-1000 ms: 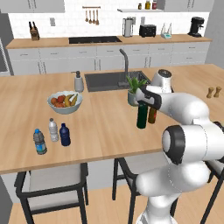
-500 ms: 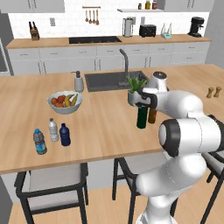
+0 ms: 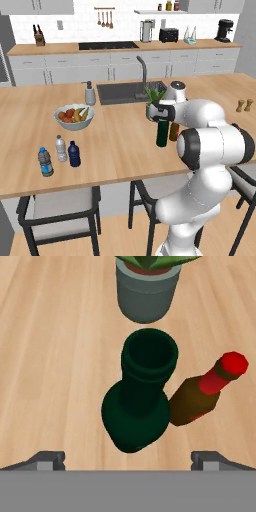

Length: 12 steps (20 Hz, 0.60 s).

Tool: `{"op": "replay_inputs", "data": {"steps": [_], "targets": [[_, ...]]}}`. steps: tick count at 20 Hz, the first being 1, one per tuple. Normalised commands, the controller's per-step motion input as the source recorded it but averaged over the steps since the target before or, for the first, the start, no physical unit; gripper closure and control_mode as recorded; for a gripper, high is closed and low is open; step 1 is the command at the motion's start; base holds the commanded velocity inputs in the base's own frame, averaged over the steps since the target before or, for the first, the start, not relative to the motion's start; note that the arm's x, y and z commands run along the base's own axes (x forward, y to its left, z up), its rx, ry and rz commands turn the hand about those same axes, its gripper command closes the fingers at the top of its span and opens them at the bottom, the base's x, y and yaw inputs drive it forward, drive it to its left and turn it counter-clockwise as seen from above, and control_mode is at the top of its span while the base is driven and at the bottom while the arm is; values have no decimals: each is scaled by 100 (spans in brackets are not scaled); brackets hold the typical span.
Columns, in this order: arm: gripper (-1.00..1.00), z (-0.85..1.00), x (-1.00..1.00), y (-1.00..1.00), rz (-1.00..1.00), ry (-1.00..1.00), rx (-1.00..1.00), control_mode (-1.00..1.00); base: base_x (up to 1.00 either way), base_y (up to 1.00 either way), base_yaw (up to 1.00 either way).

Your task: Move the plastic bottles in the middle to the plastics group, and the glass bottles in the middle to the glass group.

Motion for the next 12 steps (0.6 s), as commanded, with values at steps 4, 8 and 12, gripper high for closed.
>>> {"op": "replay_inputs", "data": {"steps": [4, 8, 12], "targets": [[-100, -22, 6, -6, 0, 0, 0, -100, 0, 0, 0], [-100, -19, 2, -14, 0, 0, 0, -100, 0, 0, 0], [-100, -8, 12, -4, 0, 0, 0, -100, 0, 0, 0]]}}
